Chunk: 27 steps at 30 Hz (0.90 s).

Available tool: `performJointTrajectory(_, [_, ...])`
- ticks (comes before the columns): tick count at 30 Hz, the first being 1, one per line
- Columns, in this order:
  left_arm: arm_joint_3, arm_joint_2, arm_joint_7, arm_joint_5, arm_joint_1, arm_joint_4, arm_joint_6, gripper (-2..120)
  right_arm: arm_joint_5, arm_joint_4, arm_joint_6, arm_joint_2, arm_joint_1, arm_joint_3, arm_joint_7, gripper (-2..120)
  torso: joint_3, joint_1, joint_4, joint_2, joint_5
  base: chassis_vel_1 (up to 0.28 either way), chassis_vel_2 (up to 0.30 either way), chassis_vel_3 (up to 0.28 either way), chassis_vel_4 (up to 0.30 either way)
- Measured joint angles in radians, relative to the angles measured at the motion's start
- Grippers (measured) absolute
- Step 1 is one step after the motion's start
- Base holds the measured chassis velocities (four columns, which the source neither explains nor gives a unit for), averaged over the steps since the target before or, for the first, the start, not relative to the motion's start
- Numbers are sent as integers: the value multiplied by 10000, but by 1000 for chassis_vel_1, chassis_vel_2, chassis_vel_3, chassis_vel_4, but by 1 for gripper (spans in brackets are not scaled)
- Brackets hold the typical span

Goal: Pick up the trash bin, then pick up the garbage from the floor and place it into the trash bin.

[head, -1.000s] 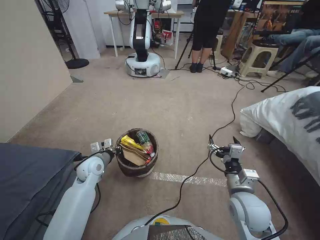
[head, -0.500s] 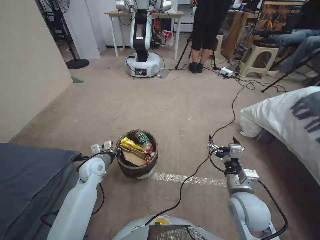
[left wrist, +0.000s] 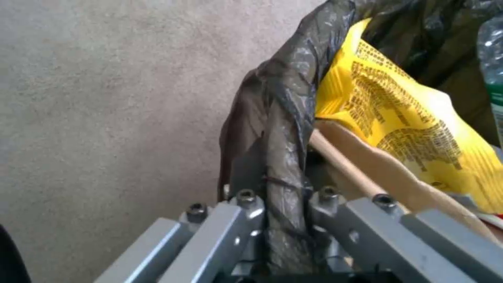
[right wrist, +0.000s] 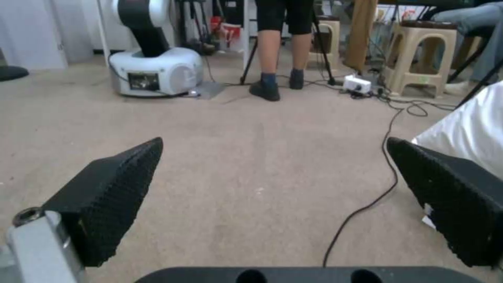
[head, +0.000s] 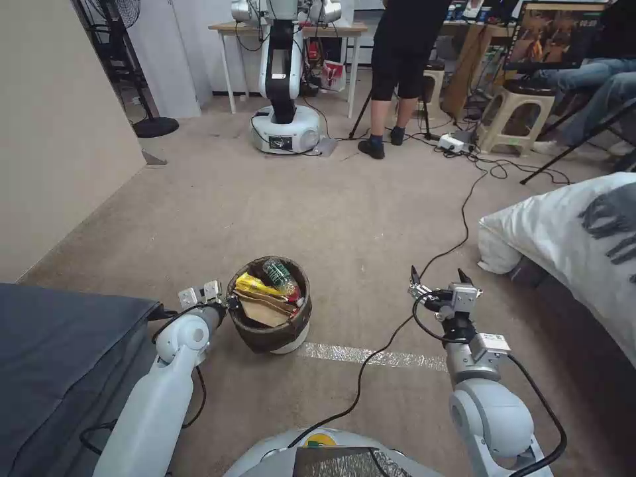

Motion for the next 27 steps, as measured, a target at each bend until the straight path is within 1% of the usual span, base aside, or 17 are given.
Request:
performJointTrajectory(1, [-5, 2, 6, 67, 5, -6, 0, 11, -5, 0, -3, -3, 5, -15, 1, 100, 1, 0, 1, 0, -2, 0, 0, 0, 0])
performJointTrajectory(2, [-5, 2, 6, 67, 5, -6, 0, 11, -5, 0, -3, -3, 5, -15, 1, 100, 1, 0, 1, 0, -2, 0, 0, 0, 0])
performJointTrajectory(5, [-35, 39, 164, 434, -36, -4, 14, 23, -16, -5, -6, -6, 14, -60, 1, 100, 2, 1, 0, -1, -8, 0, 0, 0, 0])
performJointTrajectory(6, [-39, 60, 216, 501, -64, -3, 23, 30, -21, -5, -7, -8, 14, -74, 1, 100, 3, 1, -1, -1, -10, 0, 0, 0, 0])
performJointTrajectory(8, [-41, 77, 233, 526, -89, -14, 32, 32, -25, -5, -7, -10, 13, -82, 1, 100, 4, 1, -2, -1, -12, 0, 0, 0, 0])
performJointTrajectory(10, [-11, 103, 250, 550, -129, -72, 52, 43, -32, -5, -10, -11, 12, -98, -1, 100, 5, 1, -3, -2, -15, 0, 0, 0, 0])
performJointTrajectory(11, [-11, 103, 250, 550, -129, -72, 52, 43, -32, -5, -10, -11, 12, -98, -1, 100, 5, 1, -3, -2, -15, 0, 0, 0, 0])
performJointTrajectory(12, [-12, 124, 256, 549, -141, -125, 72, 48, -36, -5, -10, -12, 12, -100, 1, 100, 6, 1, -3, -3, -17, 0, 0, 0, 0])
performJointTrajectory(14, [-38, 165, 260, 551, -173, -287, 72, 59, -41, -6, -11, -12, 12, -104, 0, 100, 5, 2, -3, -3, -7, 0, 0, 0, 0])
performJointTrajectory(15, [-38, 165, 260, 551, -173, -287, 72, 59, -41, -6, -11, -12, 12, -104, 0, 100, 5, 2, -3, -3, -7, 0, 0, 0, 0])
performJointTrajectory(17, [-68, 176, 260, 551, -201, -407, 70, 69, -49, -16, -11, -14, 11, -114, -1, 100, 5, 2, -1, -3, -7, 0, 0, 0, 0])
performJointTrajectory(18, [-68, 176, 260, 551, -201, -407, 70, 69, -49, -16, -11, -14, 11, -114, -1, 100, 5, 2, -1, -3, -7, 0, 0, 0, 0])
performJointTrajectory(21, [-88, 175, 272, 548, -210, -527, 65, 83, -56, -32, -12, -28, 10, -149, -6, 100, 4, 2, -1, -3, -5, 0, 0, 0, 0])
performJointTrajectory(22, [-88, 175, 272, 548, -210, -527, 65, 83, -56, -32, -12, -28, 10, -149, -6, 100, 4, 2, -1, -3, -5, 0, 0, 0, 0])
performJointTrajectory(25, [-107, 182, 282, 538, -212, -632, 60, 96, -59, -50, -17, -39, 35, -181, -7, 100, 3, 2, -1, -3, -5, 0, 0, 0, 0])
performJointTrajectory(26, [-121, 192, 284, 535, -221, -661, 59, 99, -61, -56, -19, -40, 45, -198, -7, 100, 3, 2, -1, -3, -4, 0, 0, 0, 0])
performJointTrajectory(27, [-121, 192, 284, 535, -221, -661, 59, 99, -61, -56, -19, -40, 45, -198, -7, 100, 3, 2, -1, -3, -4, 0, 0, 0, 0])
